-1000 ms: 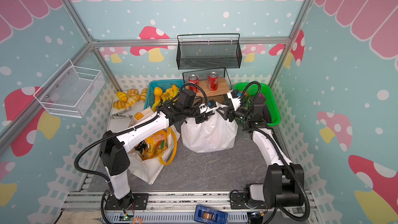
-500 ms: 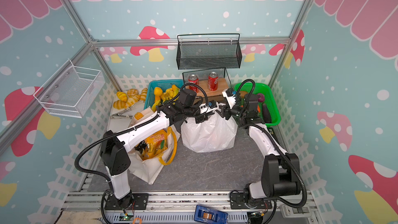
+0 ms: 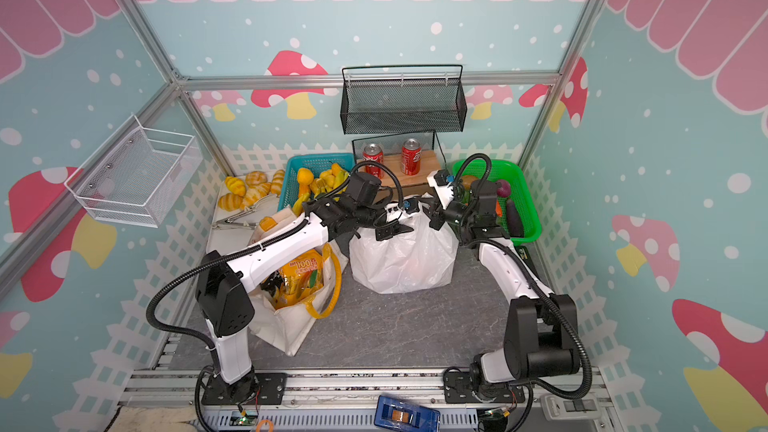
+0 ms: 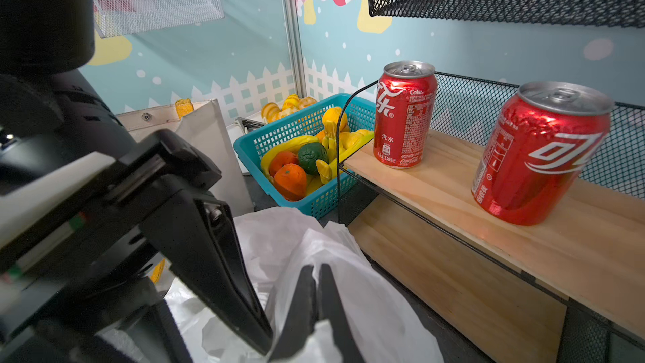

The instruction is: Place the mixed food into the grocery bags and tie them

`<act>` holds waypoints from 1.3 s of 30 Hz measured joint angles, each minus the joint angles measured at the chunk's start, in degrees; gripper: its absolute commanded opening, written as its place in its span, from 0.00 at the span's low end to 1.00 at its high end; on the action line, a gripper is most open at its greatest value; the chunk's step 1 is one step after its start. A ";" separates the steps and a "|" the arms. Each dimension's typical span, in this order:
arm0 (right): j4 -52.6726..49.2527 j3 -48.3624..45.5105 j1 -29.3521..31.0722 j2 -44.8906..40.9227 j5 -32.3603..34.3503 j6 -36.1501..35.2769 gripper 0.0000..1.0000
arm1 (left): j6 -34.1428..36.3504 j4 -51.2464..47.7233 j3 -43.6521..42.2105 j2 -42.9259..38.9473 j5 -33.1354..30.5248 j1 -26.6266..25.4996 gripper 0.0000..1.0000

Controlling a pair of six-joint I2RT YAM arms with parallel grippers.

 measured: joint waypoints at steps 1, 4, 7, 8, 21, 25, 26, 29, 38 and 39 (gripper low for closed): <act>0.09 -0.02 0.00 -0.17 -0.04 -0.37 0.00 | -0.15 -0.44 -0.11 -0.44 0.87 0.02 0.53; 0.31 -0.24 0.00 -1.25 -0.55 -1.95 0.00 | -0.81 -1.57 -1.42 -3.61 4.61 0.66 0.57; 0.83 -0.39 0.00 -2.51 -1.68 -3.41 0.00 | -2.80 -1.49 -1.79 -7.56 8.79 2.69 0.60; 1.18 -0.42 0.00 -2.84 -2.27 -3.76 0.00 | -3.74 -0.74 -1.81 -8.81 9.75 3.76 0.62; 6.84 -3.43 0.00 -4.70 -7.28 -2.89 0.00 | -7.45 -0.66 6.43 -1.95 8.63 6.60 0.67; 8.72 -3.82 0.00 -4.70 -7.56 -1.81 0.00 | -7.45 -2.78 7.32 0.52 8.55 5.81 0.65; 9.01 -3.85 -0.02 -4.70 -7.56 -1.60 0.00 | -7.45 -3.06 7.76 1.11 8.24 5.51 0.64; 9.62 -3.91 -0.02 -4.70 -8.07 -0.90 0.00 | -7.41 -3.82 9.66 2.93 7.06 4.85 0.58; 11.72 -4.85 -0.02 -4.76 -8.72 -0.15 0.00 | -6.99 -5.01 11.74 4.76 5.38 4.55 0.21; 11.74 -5.03 0.00 -4.90 -8.46 -0.44 0.00 | -6.91 -5.03 11.74 4.76 5.31 4.55 0.15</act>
